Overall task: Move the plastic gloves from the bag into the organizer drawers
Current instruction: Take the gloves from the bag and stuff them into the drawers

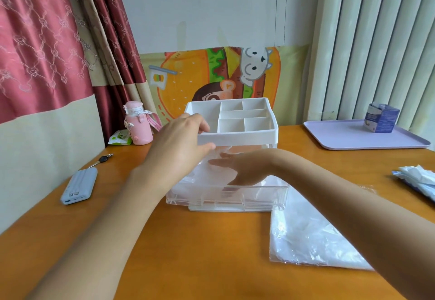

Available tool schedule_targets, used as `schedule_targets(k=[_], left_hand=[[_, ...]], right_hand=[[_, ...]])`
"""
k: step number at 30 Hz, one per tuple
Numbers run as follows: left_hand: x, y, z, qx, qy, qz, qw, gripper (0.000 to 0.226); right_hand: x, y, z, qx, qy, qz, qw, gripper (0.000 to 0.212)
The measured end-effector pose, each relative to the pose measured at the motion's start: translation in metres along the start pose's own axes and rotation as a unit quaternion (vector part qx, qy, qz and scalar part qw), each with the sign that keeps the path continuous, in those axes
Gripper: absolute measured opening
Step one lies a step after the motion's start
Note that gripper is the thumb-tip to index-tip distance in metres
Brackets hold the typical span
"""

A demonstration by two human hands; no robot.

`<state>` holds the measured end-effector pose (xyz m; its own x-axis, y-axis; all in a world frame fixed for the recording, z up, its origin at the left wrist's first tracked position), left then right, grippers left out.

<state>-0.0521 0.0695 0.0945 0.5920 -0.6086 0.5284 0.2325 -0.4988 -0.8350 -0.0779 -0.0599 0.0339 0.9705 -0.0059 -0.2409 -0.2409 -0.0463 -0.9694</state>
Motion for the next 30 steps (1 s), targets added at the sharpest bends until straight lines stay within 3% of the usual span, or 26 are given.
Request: schedule_targets(k=[2,4,8,13,20,24,26,29,30], left_hand=[[-0.002,0.002,-0.008,-0.062,0.013,0.025,0.998,0.012],[-0.001,0.01,-0.013,-0.107,0.023,0.09,0.99,0.012],[0.003,0.032,-0.014,-0.072,0.048,0.215,0.973,0.023],[0.007,0.053,0.002,-0.039,0.032,0.263,0.963,0.013],[0.011,0.071,0.017,0.002,0.037,0.35,0.936,0.063],[0.018,0.079,0.021,0.087,0.067,0.414,0.903,0.091],[0.021,0.08,0.022,0.121,0.072,0.439,0.888,0.096],[0.024,0.079,0.021,0.13,0.077,0.449,0.881,0.094],[0.024,0.079,0.02,0.13,0.08,0.449,0.88,0.09]], right_hand=[[0.001,0.001,0.001,-0.012,-0.013,0.008,1.0,0.071],[0.0,0.001,0.004,-0.001,-0.043,0.015,0.999,0.064],[-0.005,-0.004,0.007,0.016,-0.054,0.01,0.998,0.058],[-0.004,-0.005,0.005,0.041,-0.064,0.032,0.997,0.041],[-0.007,-0.007,-0.003,-0.019,-0.026,0.062,0.998,0.072],[-0.017,-0.016,-0.009,-0.066,0.018,0.082,0.994,0.09],[-0.023,-0.021,-0.01,-0.09,0.023,0.072,0.993,0.079],[-0.033,-0.029,-0.009,-0.089,0.004,0.05,0.995,0.041],[-0.035,-0.031,-0.011,-0.086,0.002,0.049,0.995,0.043]])
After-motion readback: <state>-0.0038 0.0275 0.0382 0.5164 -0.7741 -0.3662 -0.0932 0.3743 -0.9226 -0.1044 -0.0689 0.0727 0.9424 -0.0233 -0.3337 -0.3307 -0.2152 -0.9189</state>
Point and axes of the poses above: each hand's wrist, its own x-axis towards the middle knuckle, its own y-axis out of the palm, z = x × y, the point moved 4 cm from there along x, towards the middle knuckle, and after that the axes turned 6 degrees about y, right-handed, at the moved point
